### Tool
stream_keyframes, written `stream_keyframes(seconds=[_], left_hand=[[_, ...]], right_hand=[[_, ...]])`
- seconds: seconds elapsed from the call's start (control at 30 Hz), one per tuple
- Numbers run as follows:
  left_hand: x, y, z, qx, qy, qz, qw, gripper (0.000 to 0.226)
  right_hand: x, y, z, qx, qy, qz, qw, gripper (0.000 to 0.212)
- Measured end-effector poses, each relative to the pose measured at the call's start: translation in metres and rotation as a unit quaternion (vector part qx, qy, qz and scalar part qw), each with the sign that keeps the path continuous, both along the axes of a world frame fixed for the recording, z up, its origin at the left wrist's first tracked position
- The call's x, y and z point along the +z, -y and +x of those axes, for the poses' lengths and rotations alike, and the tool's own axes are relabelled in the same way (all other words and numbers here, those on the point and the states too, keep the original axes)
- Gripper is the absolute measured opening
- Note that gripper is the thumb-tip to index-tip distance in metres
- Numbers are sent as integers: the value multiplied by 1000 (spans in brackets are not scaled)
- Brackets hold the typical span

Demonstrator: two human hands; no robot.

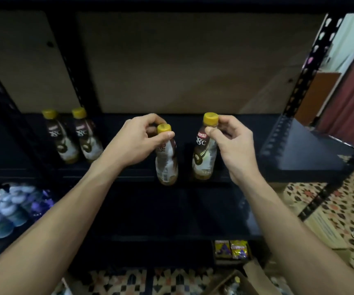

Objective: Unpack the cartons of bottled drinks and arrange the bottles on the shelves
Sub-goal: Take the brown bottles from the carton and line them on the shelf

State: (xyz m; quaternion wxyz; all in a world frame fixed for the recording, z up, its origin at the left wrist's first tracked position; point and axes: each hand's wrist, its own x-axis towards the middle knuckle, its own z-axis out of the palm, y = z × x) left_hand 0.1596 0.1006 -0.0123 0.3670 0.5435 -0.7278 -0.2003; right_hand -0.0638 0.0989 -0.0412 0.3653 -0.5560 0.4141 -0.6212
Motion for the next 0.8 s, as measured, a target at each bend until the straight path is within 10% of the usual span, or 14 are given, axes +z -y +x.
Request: stream_keyframes(seconds=[0.53,0.8], left_hand=[[53,60,75,2,354,4,935,33],[58,71,92,19,387,27,921,25]], right_hand=[[5,77,98,43,-61,14,997,17],[-8,87,115,77,-100,30,992,18]])
